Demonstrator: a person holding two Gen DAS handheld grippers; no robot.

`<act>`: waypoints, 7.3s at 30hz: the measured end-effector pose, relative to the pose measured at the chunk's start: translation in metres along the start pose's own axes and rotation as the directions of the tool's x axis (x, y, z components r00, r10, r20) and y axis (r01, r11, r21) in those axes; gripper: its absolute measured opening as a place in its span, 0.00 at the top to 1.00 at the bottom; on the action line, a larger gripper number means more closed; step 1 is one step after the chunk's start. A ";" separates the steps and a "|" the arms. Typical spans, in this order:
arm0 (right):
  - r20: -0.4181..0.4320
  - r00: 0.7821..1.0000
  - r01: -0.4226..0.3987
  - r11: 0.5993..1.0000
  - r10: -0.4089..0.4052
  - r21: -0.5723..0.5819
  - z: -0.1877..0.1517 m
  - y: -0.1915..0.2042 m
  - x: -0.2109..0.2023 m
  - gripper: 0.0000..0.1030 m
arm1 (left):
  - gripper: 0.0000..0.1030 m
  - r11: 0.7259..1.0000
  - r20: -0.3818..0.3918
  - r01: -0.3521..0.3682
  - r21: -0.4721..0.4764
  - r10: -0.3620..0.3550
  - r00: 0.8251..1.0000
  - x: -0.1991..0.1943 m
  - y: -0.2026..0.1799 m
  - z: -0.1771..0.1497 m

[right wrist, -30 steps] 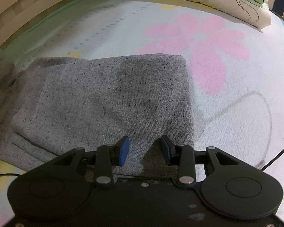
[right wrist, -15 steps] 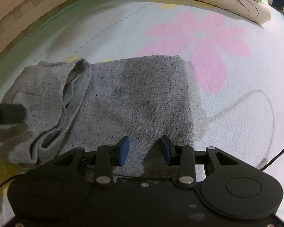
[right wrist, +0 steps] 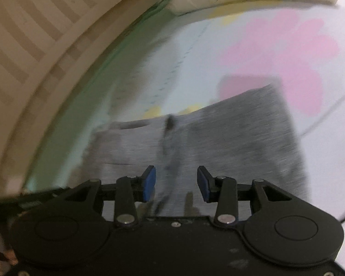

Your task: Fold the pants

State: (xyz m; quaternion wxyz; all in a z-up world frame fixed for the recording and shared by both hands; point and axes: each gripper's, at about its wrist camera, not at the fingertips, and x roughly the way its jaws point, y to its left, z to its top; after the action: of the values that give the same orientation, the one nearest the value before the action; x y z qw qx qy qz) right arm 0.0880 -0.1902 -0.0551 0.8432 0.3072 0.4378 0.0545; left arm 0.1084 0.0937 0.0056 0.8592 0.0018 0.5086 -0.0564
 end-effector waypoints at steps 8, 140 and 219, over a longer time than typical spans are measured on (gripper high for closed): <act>-0.095 0.995 -0.034 0.996 0.041 0.082 -0.006 -0.006 0.034 0.53 | 0.55 1.000 -0.027 -0.002 0.017 0.002 1.000 0.006 0.002 -0.011; 0.068 0.977 0.208 0.965 -0.200 -0.160 -0.007 -0.089 -0.010 0.21 | 0.08 0.985 0.037 0.153 0.085 -0.156 0.987 0.045 -0.072 -0.048; 0.195 0.967 0.223 0.914 -0.163 -0.339 0.007 0.109 0.025 0.77 | 0.47 0.952 0.165 -0.253 -0.174 0.281 0.945 -0.007 0.009 0.008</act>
State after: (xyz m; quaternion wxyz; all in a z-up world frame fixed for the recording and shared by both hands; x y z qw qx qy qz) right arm 0.1277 -0.0969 -0.0080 0.9192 0.1068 0.3783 0.0244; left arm 0.1130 0.1027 0.0147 0.9006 0.0008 0.4231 0.0992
